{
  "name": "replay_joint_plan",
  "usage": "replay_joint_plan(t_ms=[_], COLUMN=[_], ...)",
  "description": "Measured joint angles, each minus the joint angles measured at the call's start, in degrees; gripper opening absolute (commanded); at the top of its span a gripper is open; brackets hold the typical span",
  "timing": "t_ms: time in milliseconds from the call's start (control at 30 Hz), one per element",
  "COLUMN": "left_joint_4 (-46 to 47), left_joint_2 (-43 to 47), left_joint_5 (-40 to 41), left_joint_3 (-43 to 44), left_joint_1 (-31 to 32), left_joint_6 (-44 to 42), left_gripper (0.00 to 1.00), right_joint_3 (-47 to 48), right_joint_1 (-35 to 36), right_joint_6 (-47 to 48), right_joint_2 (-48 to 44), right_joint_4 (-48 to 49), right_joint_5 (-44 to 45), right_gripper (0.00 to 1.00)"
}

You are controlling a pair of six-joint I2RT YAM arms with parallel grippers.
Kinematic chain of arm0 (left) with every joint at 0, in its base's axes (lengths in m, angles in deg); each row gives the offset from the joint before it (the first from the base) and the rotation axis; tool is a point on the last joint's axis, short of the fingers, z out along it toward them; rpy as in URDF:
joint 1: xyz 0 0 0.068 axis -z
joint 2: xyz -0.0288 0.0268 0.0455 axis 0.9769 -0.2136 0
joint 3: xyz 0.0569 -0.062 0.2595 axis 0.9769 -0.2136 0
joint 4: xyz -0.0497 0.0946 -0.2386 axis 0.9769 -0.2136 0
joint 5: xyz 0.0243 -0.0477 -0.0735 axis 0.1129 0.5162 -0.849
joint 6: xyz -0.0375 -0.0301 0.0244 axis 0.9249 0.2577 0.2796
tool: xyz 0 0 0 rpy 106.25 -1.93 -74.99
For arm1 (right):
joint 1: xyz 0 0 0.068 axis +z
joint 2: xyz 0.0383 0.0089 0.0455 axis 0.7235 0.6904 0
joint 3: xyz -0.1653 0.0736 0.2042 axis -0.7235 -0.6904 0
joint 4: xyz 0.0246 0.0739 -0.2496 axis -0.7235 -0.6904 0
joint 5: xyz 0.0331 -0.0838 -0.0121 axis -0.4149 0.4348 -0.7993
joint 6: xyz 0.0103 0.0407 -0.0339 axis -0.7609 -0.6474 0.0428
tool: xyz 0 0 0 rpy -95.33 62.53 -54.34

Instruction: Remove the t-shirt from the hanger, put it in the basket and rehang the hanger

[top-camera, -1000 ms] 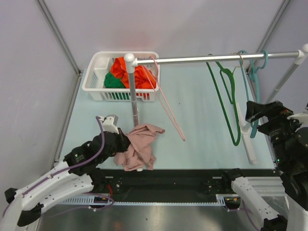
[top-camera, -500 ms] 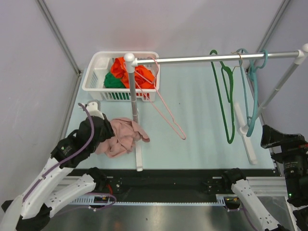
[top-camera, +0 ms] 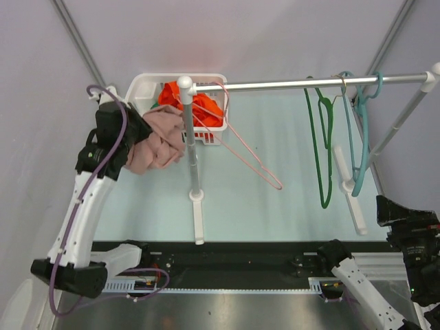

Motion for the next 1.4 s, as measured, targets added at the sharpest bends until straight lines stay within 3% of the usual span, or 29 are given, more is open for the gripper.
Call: replay_joint_plan(t_ms=[467, 667, 733, 900, 1000, 1033, 1200, 1267, 1400], left_joint_4=[17.2, 18.2, 18.0, 20.8, 20.7, 20.6, 18.4, 16.7, 12.6], left_joint_2=[-29.1, -45.4, -47.8, -48.6, -50.0, -50.2, -50.0, -48.8, -43.4], left_joint_5=[-7.9, -10.5, -10.2, -8.6, -8.5, -8.5, -7.3, -6.6, -6.3], left_joint_3=[25.7, 39.5, 39.0, 27.4, 26.8, 27.0, 29.6, 29.6, 27.8], left_joint_1=[-6.5, -7.3, -7.3, -7.3, -7.3, -7.3, -7.3, -7.3, -7.3], left_joint_6=[1.3, 1.0, 0.7, 0.7, 0.2, -0.2, -1.4, -1.4, -0.7], left_gripper=[0.0, 0.0, 0.0, 0.01, 0.26, 0.45, 0.92, 1.0, 1.0], right_joint_3=[-10.5, -12.8, -13.8, -17.7, -19.6, -20.3, -23.3, -24.7, -28.1], right_joint_1=[12.0, 14.6, 15.4, 17.4, 18.4, 18.7, 19.5, 19.6, 19.8], right_joint_6=[-14.0, -16.6, -17.2, -18.4, -19.0, -19.1, -19.1, -19.0, -18.9], right_joint_2=[-2.6, -2.6, -2.6, -2.5, -2.5, -2.5, -1.7, -1.2, -0.2], right_joint_4=[-5.4, -5.2, -4.7, -3.2, -2.0, -1.3, 2.1, 3.7, 7.2], right_joint_5=[2.2, 2.2, 2.0, 1.2, 0.8, 0.5, -0.7, -1.4, -3.2], right_gripper=[0.92, 0.91, 0.92, 0.91, 0.91, 0.91, 0.91, 0.91, 0.91])
